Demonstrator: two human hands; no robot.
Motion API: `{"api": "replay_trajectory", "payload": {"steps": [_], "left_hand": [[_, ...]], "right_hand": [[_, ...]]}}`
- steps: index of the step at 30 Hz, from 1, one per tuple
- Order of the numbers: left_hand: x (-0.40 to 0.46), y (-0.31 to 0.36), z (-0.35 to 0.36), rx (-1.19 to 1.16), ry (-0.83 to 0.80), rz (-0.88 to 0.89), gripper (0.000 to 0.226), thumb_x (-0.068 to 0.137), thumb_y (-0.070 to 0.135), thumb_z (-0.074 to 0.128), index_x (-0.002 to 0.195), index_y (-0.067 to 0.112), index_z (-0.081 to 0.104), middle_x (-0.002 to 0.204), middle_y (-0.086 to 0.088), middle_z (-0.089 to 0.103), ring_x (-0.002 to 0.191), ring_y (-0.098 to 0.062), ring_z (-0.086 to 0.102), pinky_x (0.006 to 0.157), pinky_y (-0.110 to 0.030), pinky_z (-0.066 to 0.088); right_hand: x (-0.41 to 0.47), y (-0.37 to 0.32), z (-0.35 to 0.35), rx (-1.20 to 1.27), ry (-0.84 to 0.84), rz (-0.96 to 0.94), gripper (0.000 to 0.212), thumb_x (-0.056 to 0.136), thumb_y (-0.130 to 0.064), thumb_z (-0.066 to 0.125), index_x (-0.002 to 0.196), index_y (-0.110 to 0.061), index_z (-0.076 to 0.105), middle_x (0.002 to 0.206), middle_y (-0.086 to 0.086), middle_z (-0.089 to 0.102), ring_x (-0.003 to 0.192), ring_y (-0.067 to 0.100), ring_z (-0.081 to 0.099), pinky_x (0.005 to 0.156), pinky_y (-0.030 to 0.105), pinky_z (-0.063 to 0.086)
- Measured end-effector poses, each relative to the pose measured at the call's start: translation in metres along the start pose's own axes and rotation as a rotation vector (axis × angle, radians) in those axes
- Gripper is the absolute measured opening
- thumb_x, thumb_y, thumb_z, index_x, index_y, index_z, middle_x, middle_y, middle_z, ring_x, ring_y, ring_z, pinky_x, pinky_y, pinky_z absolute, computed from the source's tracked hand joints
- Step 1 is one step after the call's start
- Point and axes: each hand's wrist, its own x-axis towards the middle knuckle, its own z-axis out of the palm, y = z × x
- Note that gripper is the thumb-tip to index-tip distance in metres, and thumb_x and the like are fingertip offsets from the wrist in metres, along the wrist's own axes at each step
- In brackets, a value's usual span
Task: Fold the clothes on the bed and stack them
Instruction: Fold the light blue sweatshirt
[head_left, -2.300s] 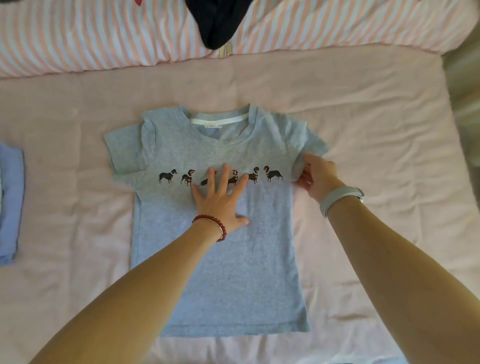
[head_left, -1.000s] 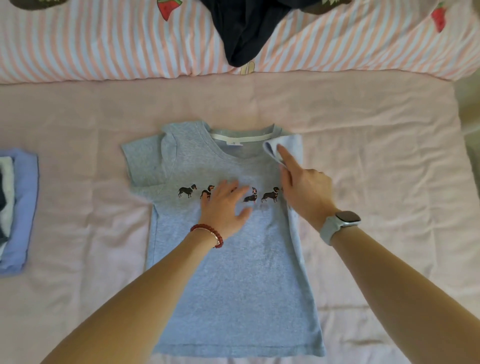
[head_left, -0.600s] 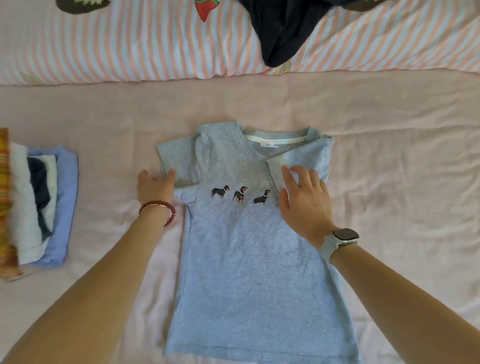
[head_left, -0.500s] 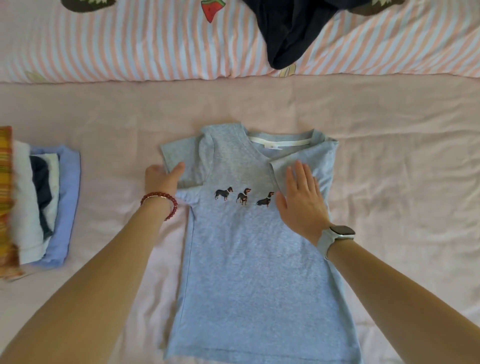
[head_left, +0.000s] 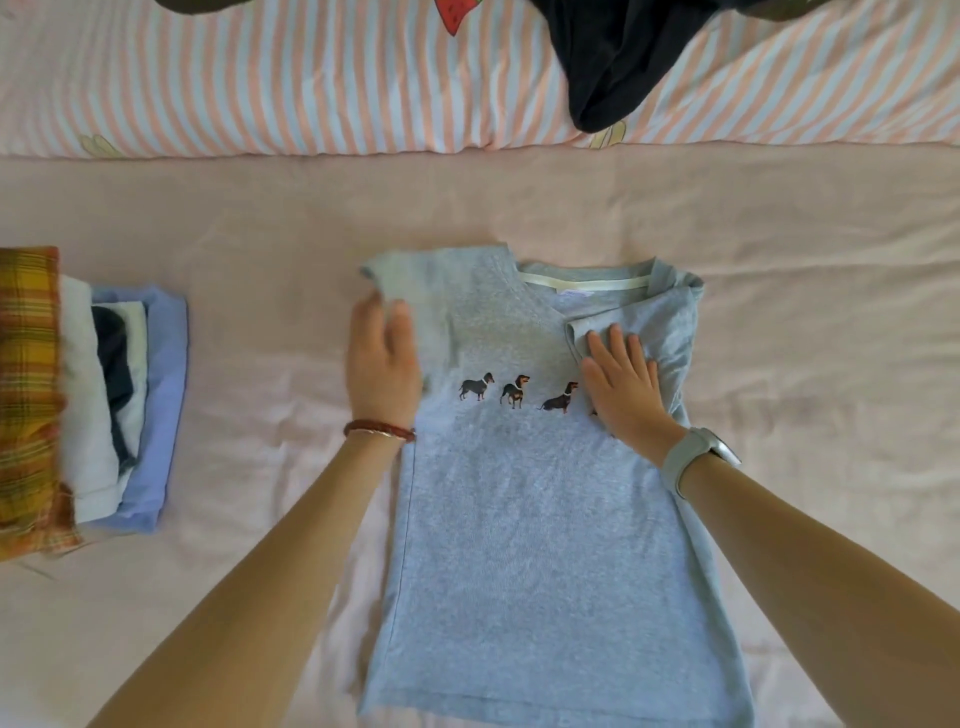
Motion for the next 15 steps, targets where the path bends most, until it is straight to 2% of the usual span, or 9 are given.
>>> {"api": "replay_trajectory", "payload": {"steps": [2,3,4,5,6,7,9,12,15], "left_hand": [[-0.018,0.016,0.01,0.143,-0.327,0.349,0.05,0.088,0.04,0.037,0.125,0.01,0.052,0.131,-0.019,0.047,0.108,-0.025,0.05,0.09,-0.027,0.04],[-0.028,0.019,0.018,0.311,-0.531,0.447,0.054,0.088,0.046,0.036,0.134,0.019,0.047,0.144,-0.015,0.036,0.118,-0.027,0.045,0.096,-0.03,0.039],[-0.033,0.019,0.026,0.471,-0.725,0.445,0.058,0.089,0.053,0.034,0.141,0.027,0.039,0.152,-0.008,0.024,0.126,-0.028,0.037,0.102,-0.035,0.036],[-0.037,0.016,0.032,0.565,-0.844,0.419,0.059,0.09,0.055,0.032,0.143,0.03,0.033,0.155,-0.003,0.018,0.128,-0.031,0.033,0.104,-0.038,0.035],[-0.039,0.015,0.035,0.57,-0.851,0.425,0.056,0.091,0.053,0.033,0.141,0.028,0.038,0.154,-0.003,0.024,0.123,-0.033,0.037,0.099,-0.042,0.04],[-0.037,0.014,0.038,0.545,-0.778,0.459,0.053,0.09,0.048,0.034,0.135,0.023,0.048,0.147,-0.006,0.037,0.113,-0.035,0.047,0.089,-0.045,0.047],[-0.028,0.007,0.046,0.658,-0.594,0.547,0.048,0.085,0.04,0.036,0.12,0.018,0.061,0.132,-0.009,0.054,0.1,-0.035,0.058,0.073,-0.042,0.052],[-0.013,-0.002,0.055,0.839,-0.519,0.591,0.053,0.083,0.041,0.034,0.127,0.019,0.055,0.138,-0.014,0.048,0.118,-0.039,0.052,0.08,-0.05,0.048],[-0.004,-0.006,0.066,0.901,-0.558,0.606,0.061,0.083,0.046,0.034,0.137,0.022,0.044,0.146,-0.016,0.036,0.131,-0.044,0.036,0.093,-0.064,0.037]], "right_hand": [[0.002,0.001,-0.004,0.105,0.018,-0.012,0.047,0.102,-0.023,0.017,0.149,-0.02,0.012,0.158,0.003,-0.004,0.144,0.02,-0.011,0.114,0.039,-0.01],[0.001,0.0,-0.006,0.214,0.046,-0.015,0.046,0.103,-0.023,0.018,0.148,-0.019,0.016,0.158,0.002,0.001,0.144,0.018,-0.007,0.114,0.038,-0.008],[-0.002,0.0,-0.009,0.377,0.095,0.003,0.045,0.103,-0.023,0.019,0.147,-0.018,0.022,0.157,0.001,0.009,0.144,0.016,0.0,0.116,0.036,-0.005],[-0.005,-0.001,-0.012,0.532,0.147,0.021,0.044,0.103,-0.024,0.021,0.145,-0.017,0.028,0.154,0.0,0.02,0.143,0.013,0.011,0.117,0.032,0.003],[-0.009,0.0,-0.015,0.628,0.193,0.017,0.043,0.102,-0.024,0.025,0.143,-0.015,0.033,0.148,0.001,0.032,0.137,0.012,0.024,0.114,0.028,0.013],[-0.012,0.0,-0.017,0.629,0.238,-0.013,0.041,0.102,-0.021,0.028,0.141,-0.013,0.037,0.139,0.002,0.041,0.128,0.012,0.033,0.109,0.026,0.021],[-0.019,0.006,-0.017,0.431,0.352,-0.11,0.04,0.1,-0.015,0.032,0.137,-0.008,0.043,0.135,0.006,0.046,0.126,0.019,0.039,0.106,0.03,0.03],[-0.02,0.022,-0.007,-0.041,0.54,-0.302,0.044,0.092,-0.016,0.032,0.128,-0.001,0.052,0.136,0.02,0.047,0.131,0.037,0.039,0.107,0.048,0.033],[-0.013,0.03,0.005,-0.27,0.484,-0.34,0.049,0.093,-0.025,0.031,0.133,-0.003,0.047,0.142,0.024,0.04,0.133,0.041,0.035,0.109,0.053,0.023]]}}
